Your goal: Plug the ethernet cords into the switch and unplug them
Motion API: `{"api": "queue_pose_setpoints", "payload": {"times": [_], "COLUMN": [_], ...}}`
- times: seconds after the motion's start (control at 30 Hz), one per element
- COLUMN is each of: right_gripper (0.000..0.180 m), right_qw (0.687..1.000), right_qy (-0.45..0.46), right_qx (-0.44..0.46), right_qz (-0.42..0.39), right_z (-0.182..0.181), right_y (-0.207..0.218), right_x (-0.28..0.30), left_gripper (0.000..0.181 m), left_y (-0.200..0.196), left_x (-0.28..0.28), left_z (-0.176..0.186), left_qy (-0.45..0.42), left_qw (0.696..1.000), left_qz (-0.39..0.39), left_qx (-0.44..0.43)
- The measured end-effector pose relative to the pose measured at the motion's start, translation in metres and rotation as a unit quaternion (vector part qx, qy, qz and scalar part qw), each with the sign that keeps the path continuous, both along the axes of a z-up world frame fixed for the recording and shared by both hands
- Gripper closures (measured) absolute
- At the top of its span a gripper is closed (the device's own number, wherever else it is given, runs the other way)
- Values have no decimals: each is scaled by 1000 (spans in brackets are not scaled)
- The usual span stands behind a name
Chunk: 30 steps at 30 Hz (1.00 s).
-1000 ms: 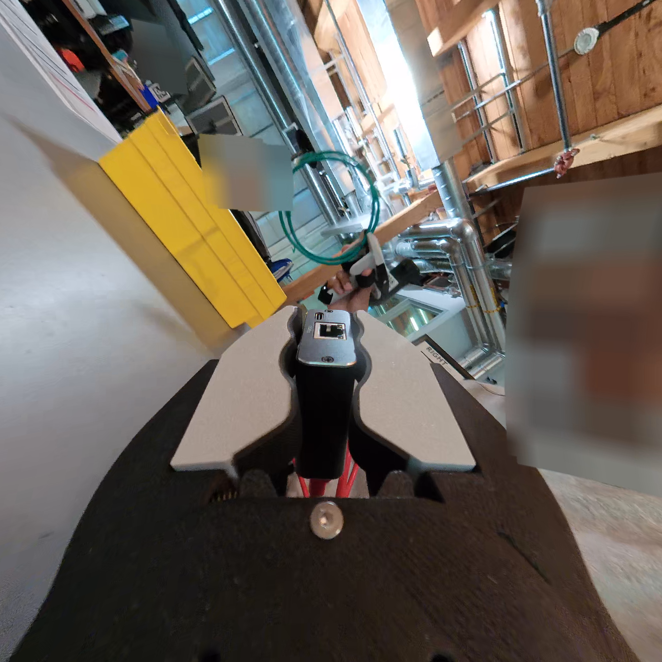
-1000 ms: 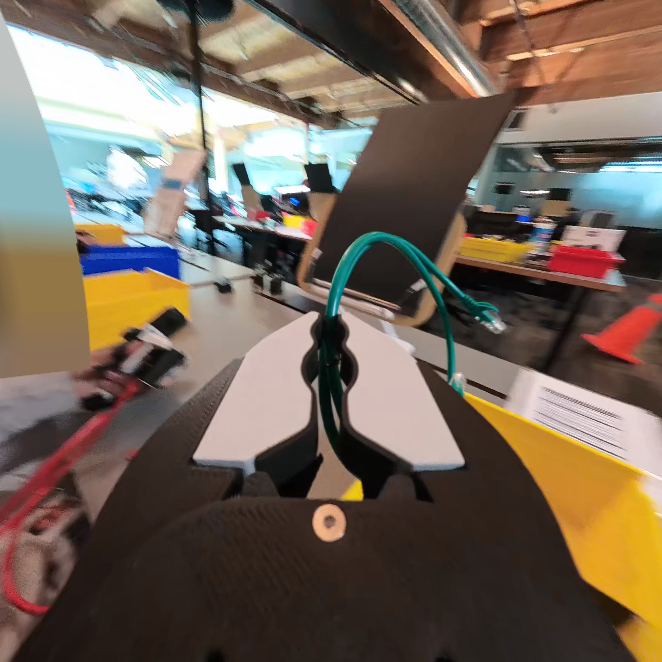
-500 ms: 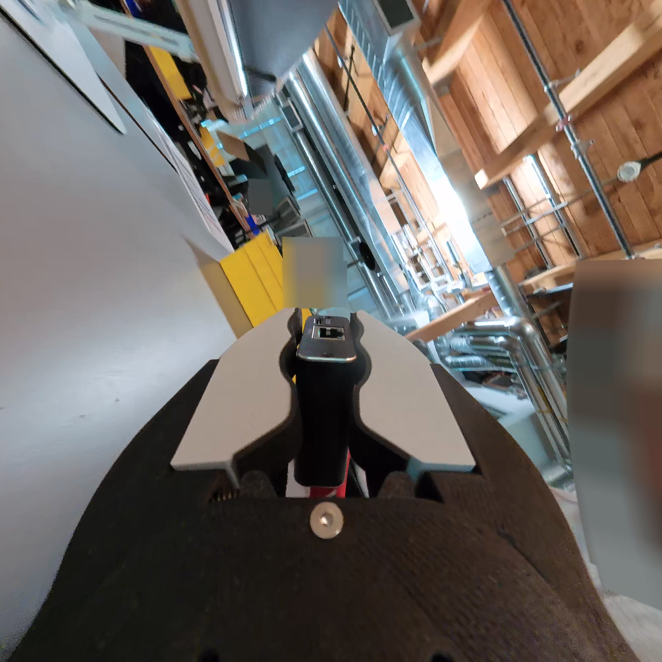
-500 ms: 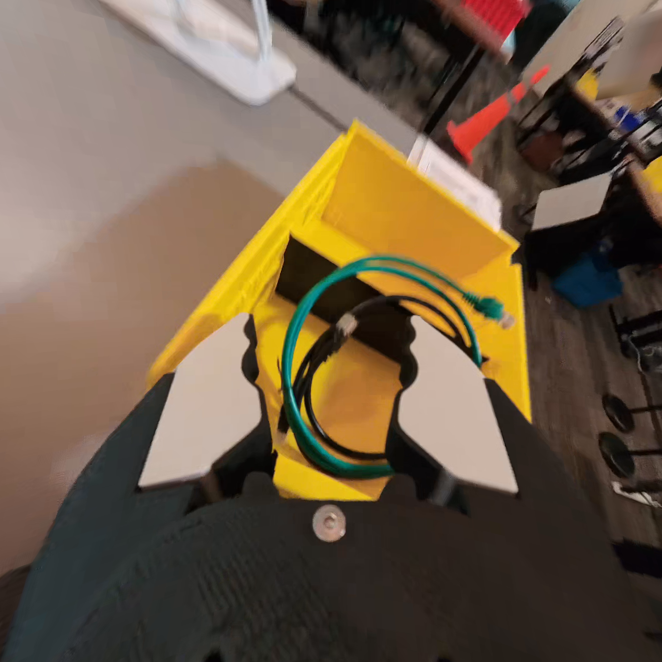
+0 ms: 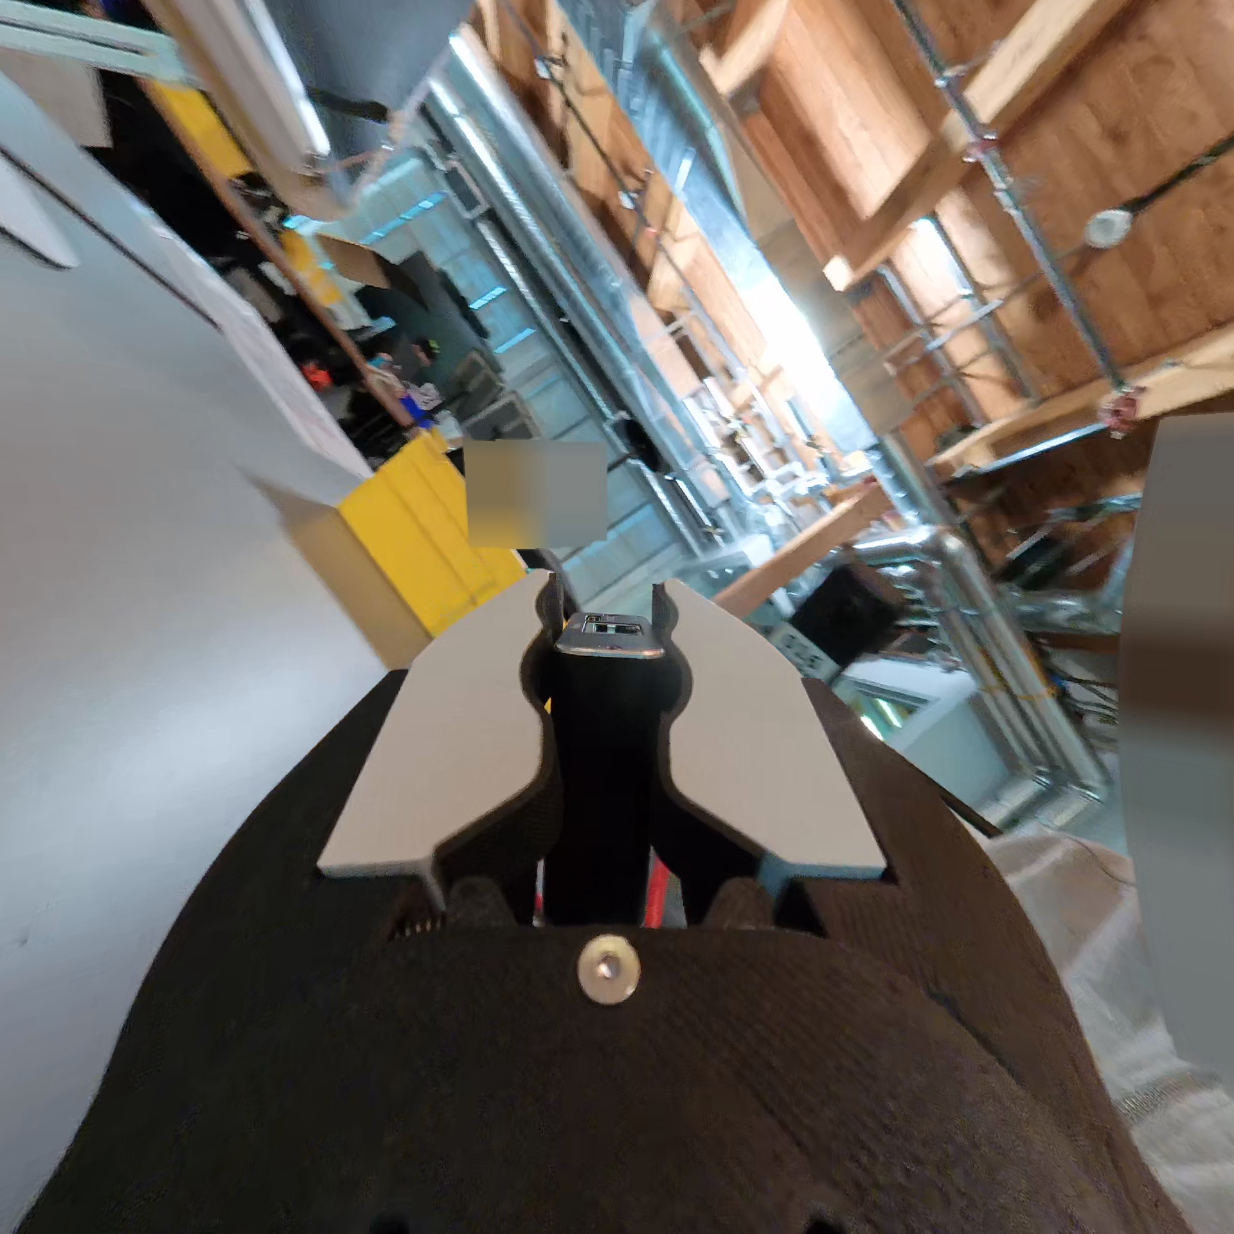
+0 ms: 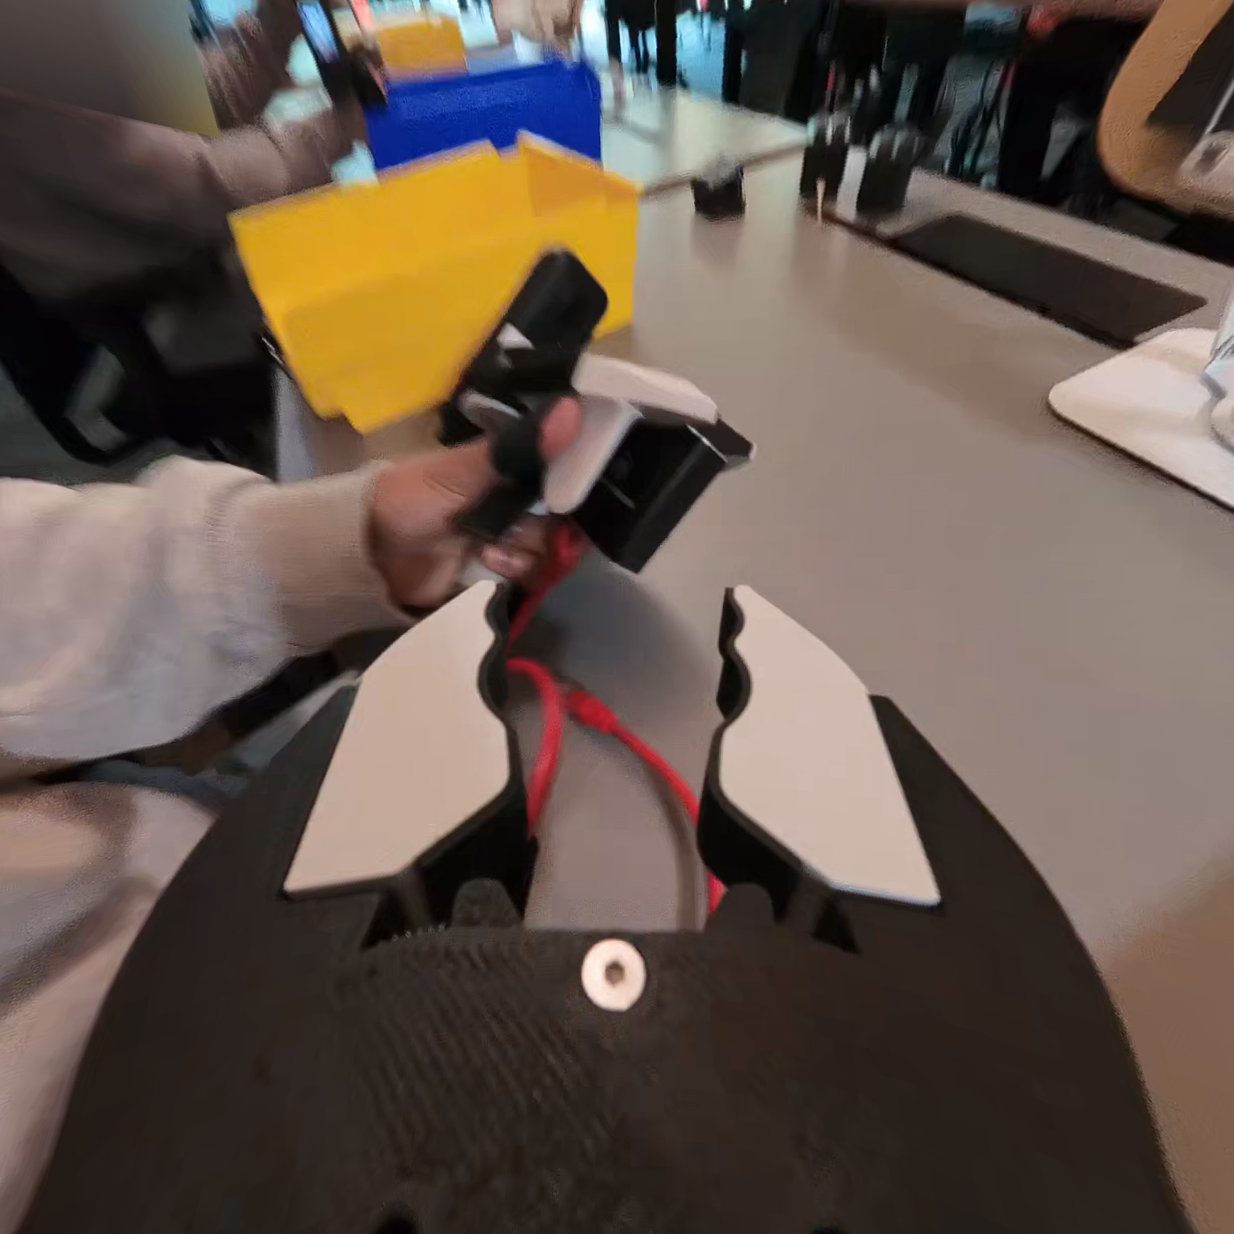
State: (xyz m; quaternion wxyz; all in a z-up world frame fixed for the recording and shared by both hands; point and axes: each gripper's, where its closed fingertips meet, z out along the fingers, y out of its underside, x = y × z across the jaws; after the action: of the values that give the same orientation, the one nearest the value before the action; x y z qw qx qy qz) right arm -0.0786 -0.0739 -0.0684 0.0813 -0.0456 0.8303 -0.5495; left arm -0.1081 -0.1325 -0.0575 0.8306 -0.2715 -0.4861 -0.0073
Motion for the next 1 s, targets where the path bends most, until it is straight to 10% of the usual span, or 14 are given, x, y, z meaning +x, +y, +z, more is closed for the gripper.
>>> {"api": "queue_pose_setpoints", "payload": {"times": [0.2, 0.57, 0.8, 1.0], "right_gripper": [129, 166, 166, 166], "right_qw": [971, 949, 938, 901], "right_qy": [-211, -248, -205, -181], "right_qx": [34, 82, 188, 281], "right_qz": [106, 177, 207, 276], "right_z": [-31, -52, -57, -63], "right_y": [-44, -46, -7, 24], "right_x": [32, 40, 13, 4], "left_gripper": [155, 150, 82, 152], "left_y": [-7, 7, 46, 69], "left_x": [7, 5, -3, 8], "left_z": [11, 7, -24, -40], "left_qy": [54, 58, -21, -44], "left_qw": [997, 998, 981, 964], "left_qz": [-22, -38, -110, -195], "left_qx": [59, 8, -155, -176]}}
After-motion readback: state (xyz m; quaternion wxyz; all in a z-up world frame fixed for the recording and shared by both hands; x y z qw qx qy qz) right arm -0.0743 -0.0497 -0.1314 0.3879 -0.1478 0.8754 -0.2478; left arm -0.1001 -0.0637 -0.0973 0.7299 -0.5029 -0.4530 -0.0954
